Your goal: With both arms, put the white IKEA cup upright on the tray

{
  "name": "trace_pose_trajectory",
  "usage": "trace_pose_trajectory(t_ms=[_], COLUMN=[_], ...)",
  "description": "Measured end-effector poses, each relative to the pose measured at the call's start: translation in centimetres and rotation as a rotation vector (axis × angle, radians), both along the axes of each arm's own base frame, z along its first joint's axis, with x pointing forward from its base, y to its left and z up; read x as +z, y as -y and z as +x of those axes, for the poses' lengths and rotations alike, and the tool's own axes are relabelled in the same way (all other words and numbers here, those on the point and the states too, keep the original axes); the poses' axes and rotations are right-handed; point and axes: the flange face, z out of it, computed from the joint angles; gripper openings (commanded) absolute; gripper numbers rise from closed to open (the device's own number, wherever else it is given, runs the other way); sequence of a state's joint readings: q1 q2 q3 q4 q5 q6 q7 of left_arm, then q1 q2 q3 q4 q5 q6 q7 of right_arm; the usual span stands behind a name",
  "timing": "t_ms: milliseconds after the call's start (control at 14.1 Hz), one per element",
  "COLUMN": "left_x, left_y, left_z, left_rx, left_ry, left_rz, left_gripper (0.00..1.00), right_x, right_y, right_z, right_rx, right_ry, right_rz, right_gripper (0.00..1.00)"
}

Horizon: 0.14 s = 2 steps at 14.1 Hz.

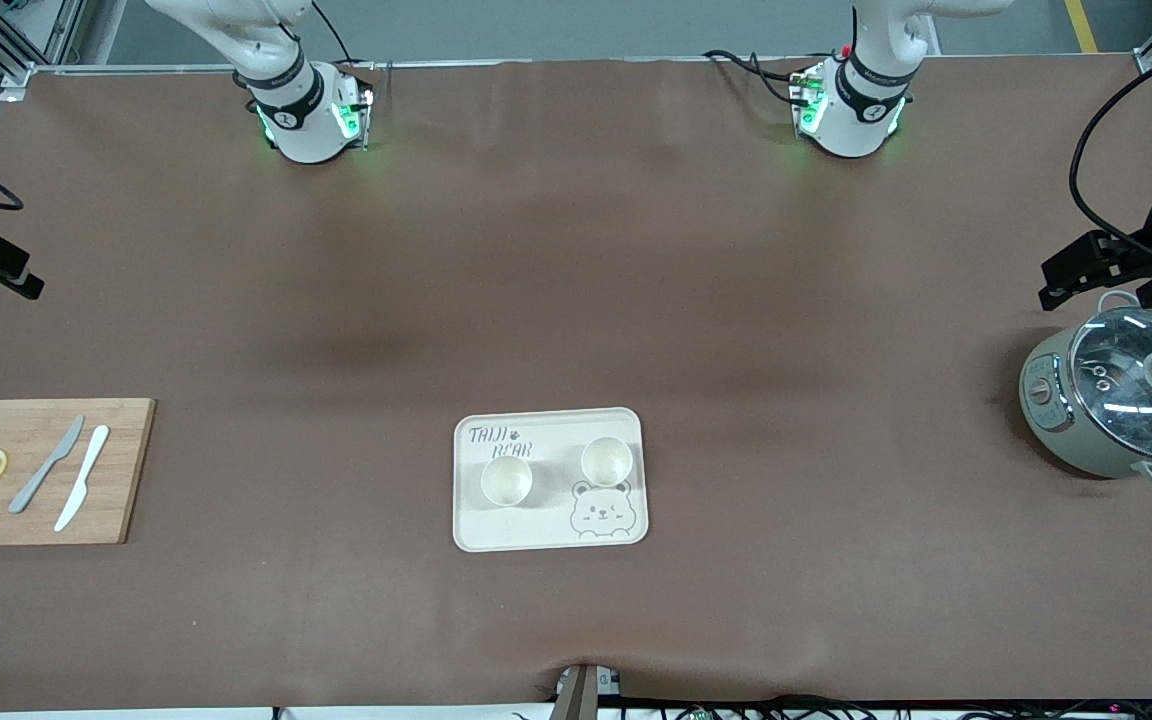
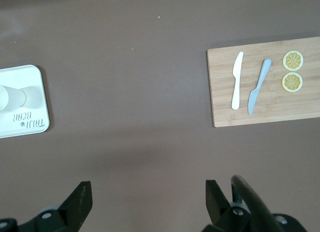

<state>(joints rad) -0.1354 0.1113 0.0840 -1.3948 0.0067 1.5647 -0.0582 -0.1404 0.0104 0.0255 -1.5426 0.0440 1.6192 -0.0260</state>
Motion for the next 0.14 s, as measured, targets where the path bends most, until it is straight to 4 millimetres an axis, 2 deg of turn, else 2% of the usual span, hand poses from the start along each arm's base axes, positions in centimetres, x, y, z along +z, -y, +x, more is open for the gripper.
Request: trace_pose_trajectory(t_ms=[142], left_x=[-0.01], left_y=[-0.02], left_z=[0.01], left_rx=[0.000], left_ry=[0.000], left_rz=[0.000], left_gripper=[1.00], right_x=[-0.16], right_y=[-0.15], right_z=[0.10], right_rx=[0.003], right_ry=[-0.003], right_rz=[0.000], right_gripper=[1.00])
